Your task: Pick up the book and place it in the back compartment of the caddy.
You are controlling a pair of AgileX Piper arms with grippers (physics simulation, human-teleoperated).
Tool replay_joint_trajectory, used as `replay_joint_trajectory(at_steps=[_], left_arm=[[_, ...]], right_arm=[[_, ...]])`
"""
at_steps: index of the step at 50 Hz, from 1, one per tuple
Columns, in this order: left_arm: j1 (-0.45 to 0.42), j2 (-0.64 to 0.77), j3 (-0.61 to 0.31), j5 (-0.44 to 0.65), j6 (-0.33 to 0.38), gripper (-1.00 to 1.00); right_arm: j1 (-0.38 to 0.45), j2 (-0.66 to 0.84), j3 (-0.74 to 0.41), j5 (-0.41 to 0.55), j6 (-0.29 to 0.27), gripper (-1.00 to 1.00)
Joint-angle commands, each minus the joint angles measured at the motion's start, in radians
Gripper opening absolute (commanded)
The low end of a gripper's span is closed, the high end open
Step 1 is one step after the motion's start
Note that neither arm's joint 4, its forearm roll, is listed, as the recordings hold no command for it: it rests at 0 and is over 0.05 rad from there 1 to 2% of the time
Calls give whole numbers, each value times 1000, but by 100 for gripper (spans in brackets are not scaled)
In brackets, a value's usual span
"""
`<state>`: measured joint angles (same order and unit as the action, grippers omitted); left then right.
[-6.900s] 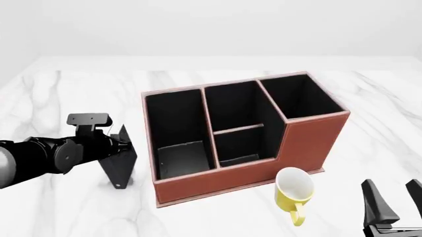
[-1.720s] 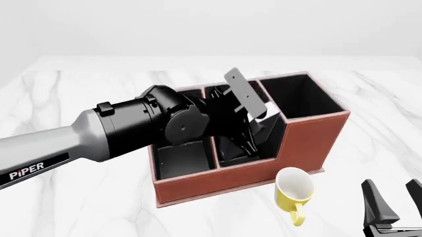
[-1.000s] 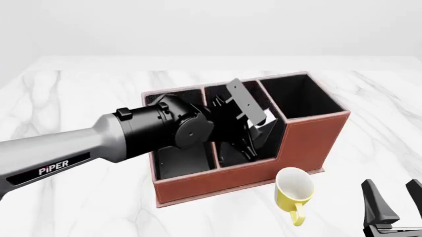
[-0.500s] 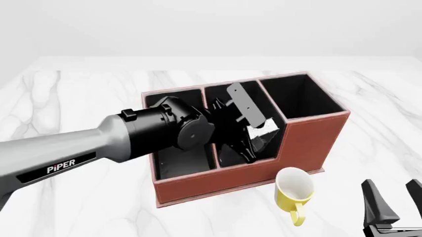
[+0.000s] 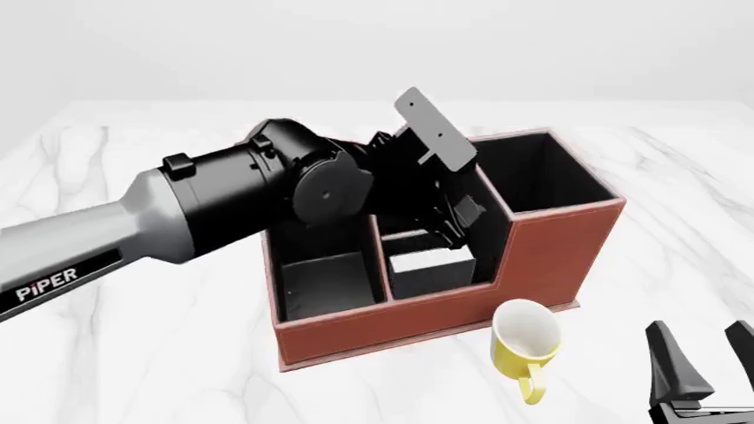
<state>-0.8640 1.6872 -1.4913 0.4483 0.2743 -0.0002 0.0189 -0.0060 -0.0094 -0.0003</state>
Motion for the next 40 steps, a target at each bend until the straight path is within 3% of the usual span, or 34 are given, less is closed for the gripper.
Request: replay_joint_trajectory(at_steps=[1, 13, 19, 21, 22, 26, 32, 35, 40], left_arm=[[9, -47, -71, 71, -5, 100], [96, -86, -271, 164, 46, 100], [273, -66, -358, 123, 115, 100], [292, -72, -346, 110, 125, 100], [305, -101, -281, 90, 123, 100], [349, -128, -213, 50, 130, 100], [530, -141, -203, -37, 158, 100], [542, -154, -175, -52, 149, 100], [639, -166, -115, -117, 142, 100]], right_arm=[[0, 0, 0, 0, 0, 100], [0, 0, 0, 0, 0, 100], [0, 0, 0, 0, 0, 100], [0, 0, 0, 0, 0, 100], [0, 0, 0, 0, 0, 100], [0, 0, 0, 0, 0, 100], [0, 0, 0, 0, 0, 100], [0, 0, 0, 0, 0, 100], [0, 0, 0, 0, 0, 100]])
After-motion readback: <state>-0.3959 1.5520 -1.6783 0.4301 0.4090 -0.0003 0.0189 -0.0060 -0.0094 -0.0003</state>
